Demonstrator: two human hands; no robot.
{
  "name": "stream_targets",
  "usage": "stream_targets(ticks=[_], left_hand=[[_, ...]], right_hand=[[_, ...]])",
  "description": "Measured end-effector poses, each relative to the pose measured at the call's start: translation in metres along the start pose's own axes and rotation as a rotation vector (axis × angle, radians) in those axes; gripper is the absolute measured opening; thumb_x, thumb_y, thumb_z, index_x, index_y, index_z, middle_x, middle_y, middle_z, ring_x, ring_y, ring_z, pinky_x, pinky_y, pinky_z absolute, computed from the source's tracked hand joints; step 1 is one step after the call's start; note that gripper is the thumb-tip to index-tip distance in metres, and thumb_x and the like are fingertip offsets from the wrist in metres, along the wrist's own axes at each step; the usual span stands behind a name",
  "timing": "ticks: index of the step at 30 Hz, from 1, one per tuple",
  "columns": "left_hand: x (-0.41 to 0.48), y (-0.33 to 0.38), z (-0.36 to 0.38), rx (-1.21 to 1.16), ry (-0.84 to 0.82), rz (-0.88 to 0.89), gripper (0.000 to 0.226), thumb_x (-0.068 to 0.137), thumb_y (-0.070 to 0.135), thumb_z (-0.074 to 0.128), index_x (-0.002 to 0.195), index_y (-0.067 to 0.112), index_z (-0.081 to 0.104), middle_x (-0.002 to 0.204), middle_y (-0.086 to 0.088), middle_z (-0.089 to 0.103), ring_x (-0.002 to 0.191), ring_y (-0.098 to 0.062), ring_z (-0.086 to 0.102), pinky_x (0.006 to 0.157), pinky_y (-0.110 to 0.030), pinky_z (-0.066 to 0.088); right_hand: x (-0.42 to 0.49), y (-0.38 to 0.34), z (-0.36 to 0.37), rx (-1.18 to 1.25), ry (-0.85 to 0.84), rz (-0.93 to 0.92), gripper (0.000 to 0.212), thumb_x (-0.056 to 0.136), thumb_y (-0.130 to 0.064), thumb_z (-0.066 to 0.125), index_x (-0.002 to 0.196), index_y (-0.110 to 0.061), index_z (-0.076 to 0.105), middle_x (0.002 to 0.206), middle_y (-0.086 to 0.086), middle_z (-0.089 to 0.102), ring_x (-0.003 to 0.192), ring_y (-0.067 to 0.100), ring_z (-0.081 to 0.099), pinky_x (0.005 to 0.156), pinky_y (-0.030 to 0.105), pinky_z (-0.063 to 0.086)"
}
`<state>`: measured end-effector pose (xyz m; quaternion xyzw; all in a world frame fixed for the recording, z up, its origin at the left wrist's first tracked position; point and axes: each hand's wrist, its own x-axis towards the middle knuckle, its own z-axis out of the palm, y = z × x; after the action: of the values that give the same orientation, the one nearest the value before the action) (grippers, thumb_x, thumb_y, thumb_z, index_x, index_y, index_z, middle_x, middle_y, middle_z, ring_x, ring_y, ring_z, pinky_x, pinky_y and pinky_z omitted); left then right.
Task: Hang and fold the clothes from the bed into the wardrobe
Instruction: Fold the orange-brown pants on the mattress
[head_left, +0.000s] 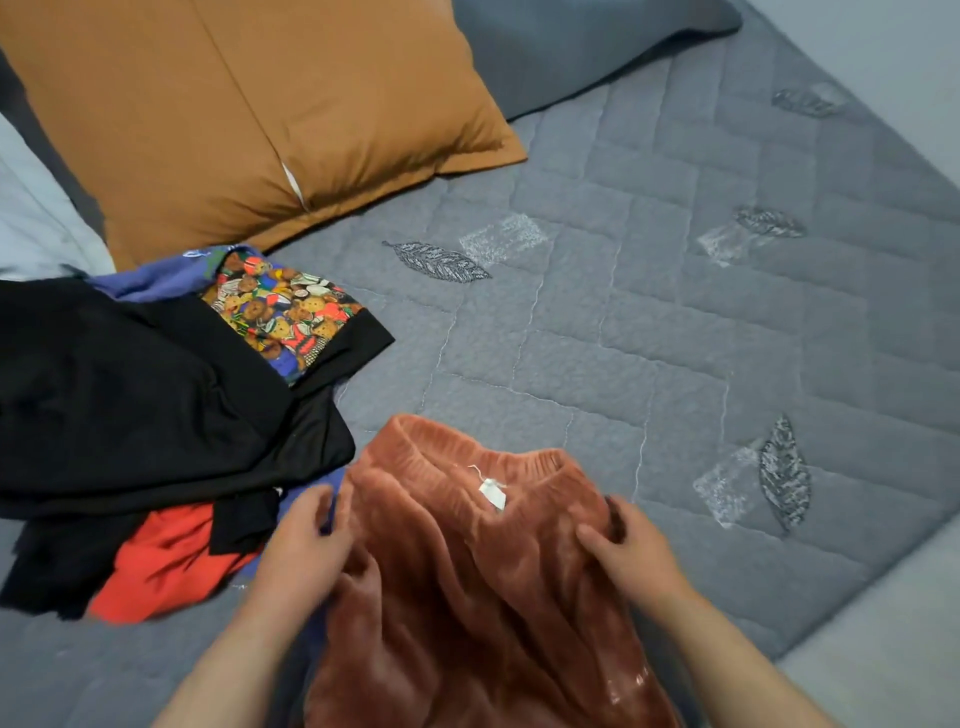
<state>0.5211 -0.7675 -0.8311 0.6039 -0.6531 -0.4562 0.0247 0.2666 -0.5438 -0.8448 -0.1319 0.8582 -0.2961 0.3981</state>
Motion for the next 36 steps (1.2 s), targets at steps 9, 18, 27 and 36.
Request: stream_targets(ticks=[9,18,27,36], left_hand=[[0.067,0.064,0.033,0.605,-0.449,0.388,0.043,0.085,0.015,0.056,0.113,0.047,0.057,0.112,0.007,0.065,0.108,-0.02,0.06,0.086,-0.025,0.045],[-0.028,0.172,-0.065,0.601,-0.244,0.75,0.044,0.075,0.032,0.077,0.067,0.03,0.034,0.069,0.009,0.049,0.07,-0.008,0.05,0.062,-0.03,0.038],[-0.164,0.384,-0.236,0.39,0.093,1.07,0.048,0.063,0.065,0.06,0.054,0.019,0.05,0.074,0.01,0.055,0.07,0.001,0.054,0.06,-0.022,0.041],[-0.309,0.521,-0.378,-0.488,-0.161,0.954,0.045,0.058,0.033,0.079,0.056,0.025,0.035,0.056,0.001,0.028,0.048,-0.011,0.025,0.046,-0.021,0.018]], right_hand=[[0.036,-0.06,-0.006,-0.256,-0.282,-0.219,0.048,0.085,-0.002,0.062,0.131,-0.017,0.058,0.126,-0.004,0.062,0.119,0.011,0.054,0.092,0.005,0.033],[-0.079,-0.117,-0.182,-0.373,-0.203,-0.433,0.067,0.072,-0.015,0.082,0.12,-0.052,0.053,0.104,-0.004,0.056,0.097,0.0,0.054,0.087,0.001,0.031],[-0.245,-0.278,-0.357,-0.243,0.393,-0.807,0.041,0.068,-0.003,0.083,0.074,-0.042,0.07,0.093,-0.015,0.064,0.093,-0.005,0.059,0.082,0.004,0.038],[-0.414,-0.4,-0.477,0.232,0.351,-0.843,0.021,0.097,-0.006,0.051,0.076,-0.008,0.052,0.058,0.001,0.047,0.056,0.015,0.044,0.058,0.033,0.039]])
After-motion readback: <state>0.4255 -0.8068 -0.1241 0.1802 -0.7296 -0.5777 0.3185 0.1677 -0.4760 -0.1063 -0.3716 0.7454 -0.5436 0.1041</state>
